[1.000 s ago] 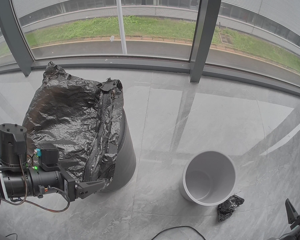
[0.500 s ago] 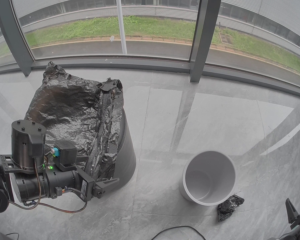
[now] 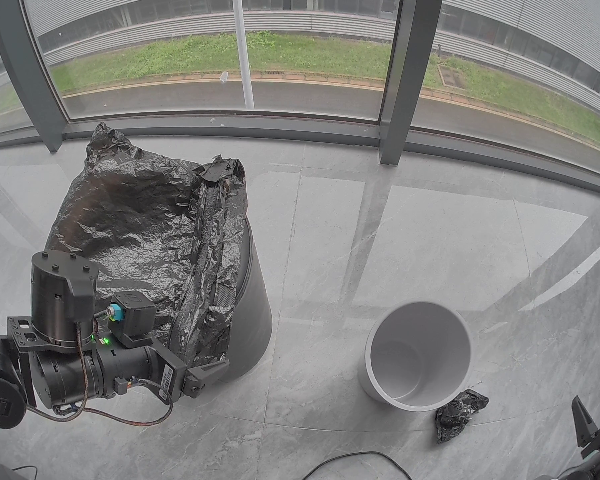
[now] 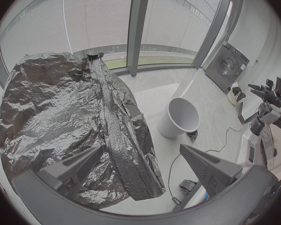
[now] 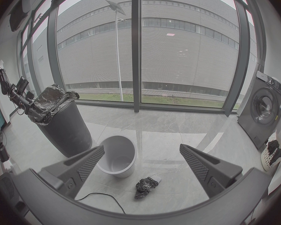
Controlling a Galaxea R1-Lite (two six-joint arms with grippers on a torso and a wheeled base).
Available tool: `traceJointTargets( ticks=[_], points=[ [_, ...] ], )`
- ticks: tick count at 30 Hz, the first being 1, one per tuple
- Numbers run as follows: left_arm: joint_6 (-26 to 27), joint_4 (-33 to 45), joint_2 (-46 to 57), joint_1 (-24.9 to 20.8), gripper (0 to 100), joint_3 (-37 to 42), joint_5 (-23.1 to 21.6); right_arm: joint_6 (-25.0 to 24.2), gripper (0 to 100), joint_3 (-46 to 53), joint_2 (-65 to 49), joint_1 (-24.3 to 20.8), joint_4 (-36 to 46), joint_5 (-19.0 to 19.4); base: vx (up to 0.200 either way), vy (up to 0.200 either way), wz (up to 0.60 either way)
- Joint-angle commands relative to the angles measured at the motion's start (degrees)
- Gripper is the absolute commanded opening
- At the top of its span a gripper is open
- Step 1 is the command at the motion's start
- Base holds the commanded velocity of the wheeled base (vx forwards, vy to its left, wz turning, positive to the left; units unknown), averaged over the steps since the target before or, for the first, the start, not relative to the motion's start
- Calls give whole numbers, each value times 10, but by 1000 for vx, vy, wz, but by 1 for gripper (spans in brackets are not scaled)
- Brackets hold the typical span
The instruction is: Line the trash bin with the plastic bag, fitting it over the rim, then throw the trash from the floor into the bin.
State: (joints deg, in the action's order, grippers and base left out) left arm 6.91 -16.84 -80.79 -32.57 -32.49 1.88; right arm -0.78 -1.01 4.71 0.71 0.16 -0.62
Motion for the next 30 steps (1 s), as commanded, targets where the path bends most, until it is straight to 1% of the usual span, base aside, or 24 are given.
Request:
traceJointTargets(
  ticks=[1, 4, 9, 10, 14, 19, 25, 26, 28, 29, 30],
  points=[
    [1, -9, -2, 3, 100, 7, 2, 0, 100, 9, 1, 0, 0, 0, 0, 0, 0],
    [13, -14, -10, 15, 100, 6, 14, 0, 100, 9, 0, 0, 0, 0, 0, 0, 0],
    [28, -14, -16, 21, 100, 7, 15, 0, 100, 9, -2, 0, 0, 0, 0, 0, 0],
    [29, -14, -19, 23, 0, 6, 15, -1, 100, 9, -3, 0, 0, 0, 0, 0, 0],
    [41, -20, -27, 24, 0, 8, 11, -1, 100, 9, -8, 0, 0, 0, 0, 0, 0],
    [65, -21, -32, 44, 0, 7, 8, -1, 100, 9, -12, 0, 0, 0, 0, 0, 0],
    [66, -22, -28, 64, 0, 3, 1, -1, 100, 9, -12, 0, 0, 0, 0, 0, 0],
    [64, -24, -24, 73, 0, 1, -16, -1, 100, 9, -13, 0, 0, 0, 0, 0, 0],
    [58, -31, -13, 88, 0, -4, -33, 2, 100, 9, -15, 0, -1, 1, 0, 0, 0],
    [58, -31, -13, 88, 0, -4, -33, 2, 100, 9, -15, 0, -1, 1, 0, 0, 0],
    [54, -38, -4, 102, 0, -21, -39, 3, 100, 10, -17, -3, -1, 1, 0, 0, 0]
  ],
)
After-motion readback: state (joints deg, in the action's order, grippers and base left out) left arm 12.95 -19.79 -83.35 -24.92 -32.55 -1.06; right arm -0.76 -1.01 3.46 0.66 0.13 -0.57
